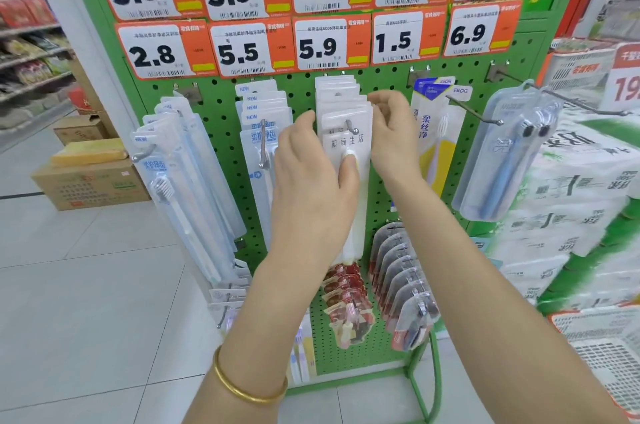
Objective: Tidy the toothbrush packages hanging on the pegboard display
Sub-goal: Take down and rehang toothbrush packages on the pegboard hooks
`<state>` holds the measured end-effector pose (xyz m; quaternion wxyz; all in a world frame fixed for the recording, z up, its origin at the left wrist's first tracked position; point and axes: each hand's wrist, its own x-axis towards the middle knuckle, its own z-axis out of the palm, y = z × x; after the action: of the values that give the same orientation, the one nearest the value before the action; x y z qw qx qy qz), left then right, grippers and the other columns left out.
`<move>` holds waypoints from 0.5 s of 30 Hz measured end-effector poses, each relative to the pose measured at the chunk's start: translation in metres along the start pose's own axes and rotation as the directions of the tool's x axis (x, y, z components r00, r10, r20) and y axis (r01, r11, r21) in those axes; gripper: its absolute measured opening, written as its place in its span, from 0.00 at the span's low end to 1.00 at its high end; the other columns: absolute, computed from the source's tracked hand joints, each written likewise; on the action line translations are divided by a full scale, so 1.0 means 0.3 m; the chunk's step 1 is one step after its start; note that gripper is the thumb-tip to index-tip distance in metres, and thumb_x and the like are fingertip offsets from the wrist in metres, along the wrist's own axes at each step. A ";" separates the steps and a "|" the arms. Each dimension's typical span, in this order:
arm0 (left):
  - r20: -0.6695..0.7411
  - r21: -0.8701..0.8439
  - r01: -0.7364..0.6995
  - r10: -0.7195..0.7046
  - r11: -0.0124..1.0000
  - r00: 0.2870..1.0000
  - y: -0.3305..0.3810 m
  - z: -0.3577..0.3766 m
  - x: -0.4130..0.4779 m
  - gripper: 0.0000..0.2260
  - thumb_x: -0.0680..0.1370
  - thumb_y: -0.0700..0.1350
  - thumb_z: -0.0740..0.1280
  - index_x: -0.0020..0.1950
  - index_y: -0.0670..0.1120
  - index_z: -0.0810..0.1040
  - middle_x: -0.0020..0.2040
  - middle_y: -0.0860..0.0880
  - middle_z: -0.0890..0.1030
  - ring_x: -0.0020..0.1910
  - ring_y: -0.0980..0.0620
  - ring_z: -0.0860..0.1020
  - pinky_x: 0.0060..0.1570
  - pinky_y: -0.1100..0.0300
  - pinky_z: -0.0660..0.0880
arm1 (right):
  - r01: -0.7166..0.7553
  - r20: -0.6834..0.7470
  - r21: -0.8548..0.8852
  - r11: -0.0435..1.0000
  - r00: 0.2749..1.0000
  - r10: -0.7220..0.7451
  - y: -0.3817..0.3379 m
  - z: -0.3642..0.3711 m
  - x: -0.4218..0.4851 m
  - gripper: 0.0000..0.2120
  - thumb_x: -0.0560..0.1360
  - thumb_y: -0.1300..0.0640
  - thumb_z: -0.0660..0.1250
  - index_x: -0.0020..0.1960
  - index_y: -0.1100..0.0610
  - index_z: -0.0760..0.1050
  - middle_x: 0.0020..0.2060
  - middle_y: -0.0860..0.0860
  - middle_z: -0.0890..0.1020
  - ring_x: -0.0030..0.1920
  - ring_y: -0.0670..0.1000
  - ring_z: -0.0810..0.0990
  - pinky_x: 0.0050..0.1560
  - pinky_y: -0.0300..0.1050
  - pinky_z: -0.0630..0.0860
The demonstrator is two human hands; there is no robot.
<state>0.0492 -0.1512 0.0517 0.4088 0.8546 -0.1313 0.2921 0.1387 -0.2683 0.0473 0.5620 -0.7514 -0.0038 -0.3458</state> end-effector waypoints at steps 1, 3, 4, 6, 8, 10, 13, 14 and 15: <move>0.000 0.006 -0.001 0.001 1.000 1.000 0.002 0.001 -0.001 0.27 0.78 0.44 0.64 0.73 0.43 0.58 0.67 0.45 0.66 0.66 0.48 0.66 0.66 0.51 0.65 | -0.041 0.028 0.025 0.999 0.999 0.041 -0.002 0.005 0.020 0.07 0.78 0.60 0.59 0.53 0.54 0.74 0.46 0.47 0.78 0.50 0.49 0.77 0.55 0.51 0.75; 0.007 0.005 0.002 -0.002 1.000 1.000 0.007 0.004 -0.004 0.28 0.78 0.44 0.64 0.74 0.43 0.56 0.69 0.46 0.64 0.68 0.49 0.64 0.67 0.53 0.64 | -0.091 0.083 0.079 0.993 0.993 0.084 -0.007 0.010 0.040 0.05 0.77 0.60 0.61 0.49 0.50 0.73 0.43 0.44 0.78 0.48 0.47 0.77 0.53 0.48 0.75; 0.010 0.002 0.001 -0.001 1.000 1.000 0.009 0.005 -0.005 0.28 0.78 0.44 0.64 0.75 0.43 0.56 0.70 0.46 0.63 0.68 0.50 0.63 0.68 0.55 0.63 | -0.100 0.100 0.109 0.989 0.991 0.089 -0.008 0.012 0.044 0.06 0.77 0.60 0.62 0.46 0.49 0.73 0.43 0.44 0.78 0.46 0.46 0.77 0.52 0.47 0.75; 0.003 0.001 -0.010 0.010 1.000 1.000 0.012 0.007 -0.008 0.27 0.78 0.43 0.63 0.75 0.44 0.56 0.70 0.46 0.63 0.69 0.51 0.62 0.68 0.58 0.61 | -0.115 0.111 0.152 0.982 0.989 0.099 -0.011 0.016 0.045 0.08 0.76 0.61 0.65 0.43 0.49 0.72 0.41 0.45 0.78 0.43 0.45 0.76 0.46 0.42 0.75; -0.008 0.005 -0.022 0.022 1.000 1.000 0.014 0.011 -0.007 0.27 0.78 0.42 0.63 0.74 0.43 0.56 0.70 0.46 0.63 0.69 0.50 0.61 0.68 0.59 0.60 | -0.128 0.113 0.176 0.976 0.988 0.109 -0.016 0.018 0.045 0.09 0.75 0.63 0.66 0.41 0.50 0.72 0.39 0.46 0.78 0.41 0.45 0.76 0.42 0.38 0.73; -0.016 0.012 -0.033 0.034 0.999 0.999 0.014 0.015 -0.007 0.27 0.78 0.42 0.64 0.74 0.41 0.56 0.71 0.44 0.62 0.70 0.49 0.61 0.69 0.60 0.58 | -0.137 0.103 0.216 0.967 0.988 0.117 -0.021 0.019 0.047 0.09 0.74 0.64 0.65 0.41 0.51 0.72 0.39 0.48 0.78 0.41 0.47 0.75 0.42 0.39 0.72; -0.031 0.027 -0.048 0.049 0.998 0.998 0.014 0.021 -0.007 0.28 0.78 0.42 0.64 0.74 0.40 0.56 0.71 0.43 0.62 0.71 0.48 0.60 0.69 0.60 0.56 | -0.134 0.076 0.292 0.947 0.990 0.116 -0.031 0.020 0.047 0.09 0.76 0.64 0.63 0.41 0.51 0.73 0.40 0.49 0.78 0.42 0.48 0.75 0.43 0.42 0.73; -0.038 0.030 -0.055 0.056 0.998 0.998 0.014 0.022 -0.007 0.28 0.78 0.41 0.64 0.74 0.39 0.56 0.71 0.43 0.62 0.71 0.48 0.60 0.69 0.60 0.56 | -0.128 0.063 0.307 0.943 0.991 0.114 -0.033 0.021 0.047 0.09 0.76 0.63 0.63 0.41 0.51 0.73 0.40 0.49 0.78 0.42 0.48 0.75 0.44 0.43 0.73; -0.046 0.032 -0.062 0.063 0.998 0.997 0.014 0.024 -0.007 0.28 0.78 0.41 0.64 0.74 0.39 0.56 0.71 0.42 0.62 0.71 0.48 0.60 0.70 0.60 0.56 | -0.123 0.049 0.319 0.940 0.992 0.114 -0.033 0.022 0.048 0.08 0.77 0.63 0.63 0.42 0.51 0.73 0.40 0.49 0.78 0.42 0.48 0.75 0.44 0.43 0.73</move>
<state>0.0484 -0.1593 0.0494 0.3893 0.8491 -0.1439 0.3268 0.1494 -0.2645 0.0623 0.6964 -0.6538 -0.0231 -0.2949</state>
